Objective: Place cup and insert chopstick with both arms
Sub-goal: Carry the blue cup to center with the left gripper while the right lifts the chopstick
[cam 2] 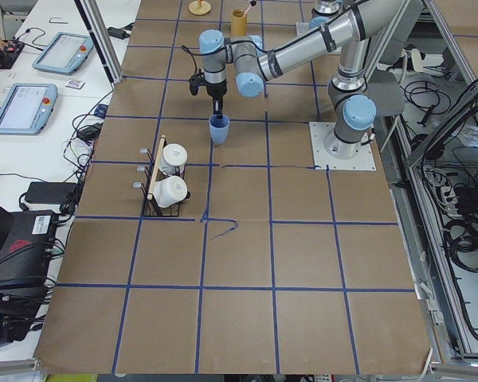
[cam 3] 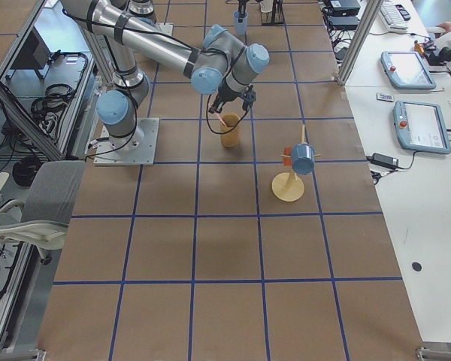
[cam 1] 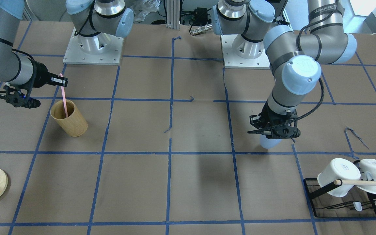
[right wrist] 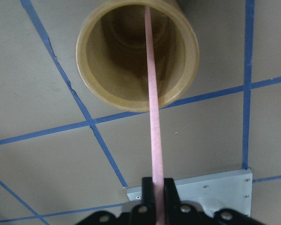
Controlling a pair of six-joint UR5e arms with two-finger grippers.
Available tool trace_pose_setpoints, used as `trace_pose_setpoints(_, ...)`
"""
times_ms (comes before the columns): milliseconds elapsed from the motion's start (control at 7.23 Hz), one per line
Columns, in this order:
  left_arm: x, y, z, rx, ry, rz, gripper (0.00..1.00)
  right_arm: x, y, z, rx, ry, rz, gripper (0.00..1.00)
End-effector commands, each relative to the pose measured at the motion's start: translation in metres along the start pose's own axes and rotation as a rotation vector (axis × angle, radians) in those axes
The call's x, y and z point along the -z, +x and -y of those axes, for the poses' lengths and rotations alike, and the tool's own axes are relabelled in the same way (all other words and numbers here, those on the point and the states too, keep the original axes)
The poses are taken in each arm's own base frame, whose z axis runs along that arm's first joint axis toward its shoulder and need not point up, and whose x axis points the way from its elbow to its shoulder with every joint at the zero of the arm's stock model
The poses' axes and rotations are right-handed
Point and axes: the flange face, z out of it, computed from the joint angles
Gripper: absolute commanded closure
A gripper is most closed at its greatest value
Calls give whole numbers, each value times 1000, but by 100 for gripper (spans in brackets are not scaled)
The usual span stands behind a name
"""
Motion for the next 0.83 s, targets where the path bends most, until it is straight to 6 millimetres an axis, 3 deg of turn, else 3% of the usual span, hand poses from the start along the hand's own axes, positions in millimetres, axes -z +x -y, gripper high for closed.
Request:
trace_pose_setpoints(0,47,128,-21,43,-6,-64,100,2,-1,-1,2,-1,4,84)
trace_pose_setpoints(277,33,222,-55,75,6,-76,100,34,-1,-9,0,-8,15,84)
trace_pose_setpoints(415,25,256,-60,102,64,-105,100,48,-2,-17,2,-31,17,84)
trace_pose_setpoints(691,12,284,-59,101,97,-149,100,70,-2,-29,4,-64,22,84)
